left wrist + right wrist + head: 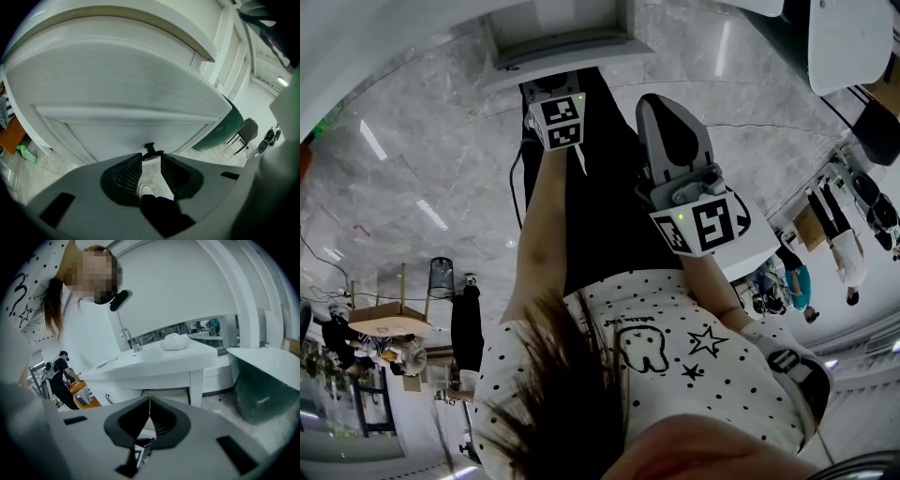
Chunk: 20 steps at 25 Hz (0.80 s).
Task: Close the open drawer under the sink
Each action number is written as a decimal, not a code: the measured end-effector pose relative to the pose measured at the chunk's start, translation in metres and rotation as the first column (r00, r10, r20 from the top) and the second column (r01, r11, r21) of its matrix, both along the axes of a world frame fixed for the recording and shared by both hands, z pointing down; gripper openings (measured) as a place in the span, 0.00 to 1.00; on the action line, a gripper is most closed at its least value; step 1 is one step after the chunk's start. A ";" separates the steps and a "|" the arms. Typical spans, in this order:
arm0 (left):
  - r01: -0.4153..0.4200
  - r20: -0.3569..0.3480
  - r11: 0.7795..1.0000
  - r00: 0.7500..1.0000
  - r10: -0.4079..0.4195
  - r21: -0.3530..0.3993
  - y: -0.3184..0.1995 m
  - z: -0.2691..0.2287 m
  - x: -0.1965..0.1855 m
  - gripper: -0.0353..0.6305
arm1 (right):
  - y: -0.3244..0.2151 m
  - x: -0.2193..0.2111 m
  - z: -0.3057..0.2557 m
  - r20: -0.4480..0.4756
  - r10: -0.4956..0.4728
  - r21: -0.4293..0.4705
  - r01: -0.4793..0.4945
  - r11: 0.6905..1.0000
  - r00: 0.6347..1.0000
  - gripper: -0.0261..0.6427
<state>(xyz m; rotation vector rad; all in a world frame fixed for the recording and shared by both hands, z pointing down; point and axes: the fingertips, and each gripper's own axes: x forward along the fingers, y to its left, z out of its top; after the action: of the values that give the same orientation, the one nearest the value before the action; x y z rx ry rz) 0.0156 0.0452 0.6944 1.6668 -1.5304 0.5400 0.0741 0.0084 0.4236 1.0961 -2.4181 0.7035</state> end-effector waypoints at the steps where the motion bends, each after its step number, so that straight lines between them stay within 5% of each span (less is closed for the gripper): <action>1: 0.007 -0.005 1.000 1.000 -0.007 -0.002 0.001 0.000 0.000 0.24 | 0.001 0.000 0.000 0.000 -0.001 -0.001 0.001 1.000 1.000 0.06; 7: -0.001 -0.074 0.998 0.997 -0.004 -0.068 0.026 0.004 0.005 0.24 | 0.005 0.003 -0.001 0.005 -0.008 -0.001 0.008 1.000 1.000 0.06; 20: -0.034 -0.048 0.999 0.998 0.032 -0.043 0.032 -0.010 0.004 0.24 | 0.007 0.002 -0.003 0.010 -0.020 0.001 0.020 1.000 1.000 0.06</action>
<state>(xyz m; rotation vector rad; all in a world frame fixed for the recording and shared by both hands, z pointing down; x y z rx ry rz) 0.0199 0.0775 0.6844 1.6629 -1.4493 0.5436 0.0760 0.0151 0.4210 1.0696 -2.4344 0.7027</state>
